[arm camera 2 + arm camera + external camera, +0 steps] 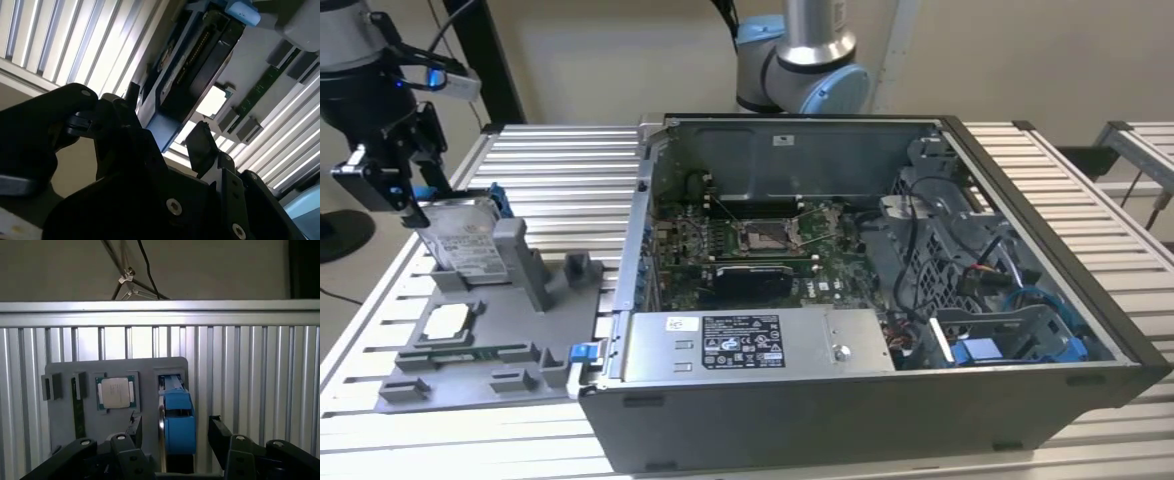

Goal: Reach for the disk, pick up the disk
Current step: 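Pick up the disk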

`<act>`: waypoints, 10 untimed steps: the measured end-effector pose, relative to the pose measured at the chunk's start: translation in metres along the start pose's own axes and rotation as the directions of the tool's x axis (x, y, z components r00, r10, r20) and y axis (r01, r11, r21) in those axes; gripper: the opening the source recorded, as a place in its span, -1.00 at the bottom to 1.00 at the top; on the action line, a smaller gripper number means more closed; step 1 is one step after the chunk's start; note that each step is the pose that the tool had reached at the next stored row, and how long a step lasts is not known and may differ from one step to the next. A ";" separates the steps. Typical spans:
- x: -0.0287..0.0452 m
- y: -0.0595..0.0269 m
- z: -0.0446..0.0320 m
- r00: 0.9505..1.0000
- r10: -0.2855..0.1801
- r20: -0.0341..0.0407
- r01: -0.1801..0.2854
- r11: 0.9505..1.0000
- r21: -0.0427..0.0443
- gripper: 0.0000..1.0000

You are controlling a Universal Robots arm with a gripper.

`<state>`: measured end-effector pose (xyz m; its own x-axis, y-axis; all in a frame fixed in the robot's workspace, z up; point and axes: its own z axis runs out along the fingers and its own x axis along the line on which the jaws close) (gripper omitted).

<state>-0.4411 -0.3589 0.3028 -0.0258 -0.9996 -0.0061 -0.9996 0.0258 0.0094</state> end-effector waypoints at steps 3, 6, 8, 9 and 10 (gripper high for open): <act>0.0000 0.0000 0.0048 1.000 0.000 0.000 0.000 1.000 0.000 1.00; 0.0001 -0.0001 0.0102 1.000 0.000 0.000 0.000 1.000 0.000 1.00; 0.0001 -0.0001 0.0139 1.000 0.000 0.000 0.000 1.000 0.000 1.00; 0.0001 -0.0001 0.0157 1.000 0.000 0.000 0.000 1.000 0.000 1.00; 0.0001 -0.0002 0.0175 1.000 0.000 0.000 0.000 1.000 0.000 1.00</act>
<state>-0.4411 -0.3589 0.2853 -0.0254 -0.9997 -0.0060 -0.9996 0.0254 0.0094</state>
